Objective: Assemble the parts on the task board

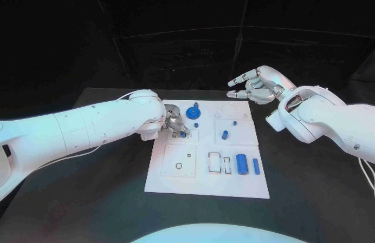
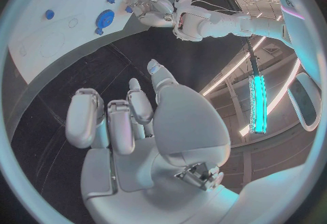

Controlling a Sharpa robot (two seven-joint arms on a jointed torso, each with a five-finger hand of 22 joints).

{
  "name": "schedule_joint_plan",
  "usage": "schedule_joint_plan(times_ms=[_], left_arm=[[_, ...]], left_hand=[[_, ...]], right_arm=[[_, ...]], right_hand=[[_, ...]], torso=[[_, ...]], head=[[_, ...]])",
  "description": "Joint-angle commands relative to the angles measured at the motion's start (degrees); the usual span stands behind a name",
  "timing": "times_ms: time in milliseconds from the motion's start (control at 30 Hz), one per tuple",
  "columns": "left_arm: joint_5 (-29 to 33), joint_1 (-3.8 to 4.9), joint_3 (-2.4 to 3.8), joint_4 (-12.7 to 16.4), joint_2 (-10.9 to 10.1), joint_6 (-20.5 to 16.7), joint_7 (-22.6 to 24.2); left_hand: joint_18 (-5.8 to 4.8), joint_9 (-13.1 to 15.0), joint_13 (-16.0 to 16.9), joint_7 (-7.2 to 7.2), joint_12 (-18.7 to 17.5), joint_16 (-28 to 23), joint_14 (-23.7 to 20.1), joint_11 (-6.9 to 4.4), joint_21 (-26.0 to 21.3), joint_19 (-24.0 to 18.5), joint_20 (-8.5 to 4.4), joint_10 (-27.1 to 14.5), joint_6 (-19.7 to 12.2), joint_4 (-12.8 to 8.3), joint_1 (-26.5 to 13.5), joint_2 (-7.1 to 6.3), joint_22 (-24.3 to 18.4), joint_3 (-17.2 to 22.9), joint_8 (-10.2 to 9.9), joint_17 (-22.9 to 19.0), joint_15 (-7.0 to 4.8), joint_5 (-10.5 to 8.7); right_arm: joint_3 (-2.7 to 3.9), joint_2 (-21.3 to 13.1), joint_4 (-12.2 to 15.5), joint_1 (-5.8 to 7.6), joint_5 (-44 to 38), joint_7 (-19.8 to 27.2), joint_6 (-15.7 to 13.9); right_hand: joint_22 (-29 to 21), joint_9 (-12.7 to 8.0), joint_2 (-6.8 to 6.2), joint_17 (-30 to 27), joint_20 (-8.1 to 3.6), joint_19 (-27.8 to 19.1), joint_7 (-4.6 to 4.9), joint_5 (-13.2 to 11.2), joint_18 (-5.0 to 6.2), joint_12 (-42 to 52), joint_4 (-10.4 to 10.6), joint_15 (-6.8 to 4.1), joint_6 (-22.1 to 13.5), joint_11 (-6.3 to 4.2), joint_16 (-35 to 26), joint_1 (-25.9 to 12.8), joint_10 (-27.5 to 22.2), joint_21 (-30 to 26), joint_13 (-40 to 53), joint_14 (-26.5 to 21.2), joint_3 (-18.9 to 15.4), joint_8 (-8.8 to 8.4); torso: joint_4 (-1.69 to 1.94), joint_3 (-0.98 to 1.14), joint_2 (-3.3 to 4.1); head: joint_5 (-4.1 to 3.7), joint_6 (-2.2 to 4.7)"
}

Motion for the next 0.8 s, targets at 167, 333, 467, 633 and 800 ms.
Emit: schedule_joint_plan(times_ms=[167,333,467,633,800], left_arm=[[-0.2,0.12,-0.01,-1.1,0.7,2.1,-0.2],[-0.2,0.19,-0.01,-1.6,1.1,2.1,-0.2],[-0.2,0.23,-0.01,-1.9,1.2,2.0,-0.2],[-0.2,0.24,0.0,-1.8,1.1,1.4,-0.2],[-0.2,0.23,0.02,-1.2,0.5,0.2,-0.1]], left_hand=[[-0.37,0.1,-0.7,-0.07,-0.2,0.2,6.0,0.04,0.0,0.2,-0.35,-0.3,0.4,0.1,-0.7,0.01,0.2,-0.6,0.1,15.1,-0.59,-0.02],[-0.41,0.2,-1.2,-0.16,-0.6,0.2,6.0,-0.05,0.1,0.3,-0.42,-0.4,0.6,0.3,-1.1,0.01,0.4,-1.1,0.2,15.1,-0.66,-0.02],[-0.42,0.3,-1.5,-0.21,-0.7,0.2,6.0,-0.1,0.1,0.3,-0.49,-0.5,0.8,0.8,-1.9,-0.15,0.4,-2.0,0.2,15.1,-0.71,-0.08],[-0.47,0.6,-1.8,-0.27,-0.8,0.2,6.0,-0.16,0.1,0.3,-0.56,-0.3,1.4,3.4,-5.4,-1.57,0.6,-7.2,0.3,15.1,-0.75,-0.81],[-0.5,0.8,-2.0,-0.58,-0.8,0.2,6.0,-0.43,0.2,0.4,-0.84,-0.2,1.5,5.4,-6.3,-2.57,0.9,-14.4,0.1,15.1,-1.01,-2.24]], right_arm=[[0.03,0.2,0.0,0.13,0.1,0.2,0.5],[0.03,0.3,-0.1,0.13,0.1,0.2,0.6],[0.03,0.4,-0.1,0.13,0.1,0.1,0.7],[0.03,0.4,-0.2,0.13,0.1,0.2,0.8],[0.03,0.5,-0.3,0.12,0.1,0.3,0.8]], right_hand=[[0.0,0.0,0.23,5.3,-0.06,-0.3,-0.09,0.3,-0.26,-0.3,0.0,-0.1,0.3,-0.14,-0.2,0.4,-0.3,-0.3,-0.1,3.9,-0.4,0.31],[-0.1,0.0,0.23,5.3,-0.06,-0.3,-0.09,0.3,-0.25,-0.4,0.1,-0.1,0.4,-0.14,-0.2,0.3,-0.3,-0.3,-0.1,3.9,-0.5,0.34],[-0.1,0.0,0.23,5.3,-0.06,-0.3,-0.09,0.3,-0.25,-0.4,0.1,-0.1,0.4,-0.14,-0.2,0.3,-0.3,-0.3,-0.2,3.9,-0.5,0.34],[-0.2,0.0,0.23,5.0,-0.06,-0.4,-0.1,0.3,-0.24,-0.6,0.1,-0.11,0.4,-0.14,-0.3,0.2,-0.5,-0.3,-0.4,3.9,-0.6,0.35],[-0.2,0.0,0.23,4.9,-0.07,-0.4,-0.1,0.3,-0.23,-0.7,0.2,-0.1,0.4,-0.14,-0.4,0.1,-0.6,-0.4,-0.5,3.8,-0.6,0.35]], torso=[[0.05,0.01,-0.02],[0.01,-0.01,0.02],[0.02,-0.02,-0.03],[0.06,-0.04,-0.01],[0.05,-0.08,0.0]], head=[[-0.03,-0.09],[0.0,-0.08],[-0.04,-0.07],[-0.08,-0.01],[-0.16,0.03]])
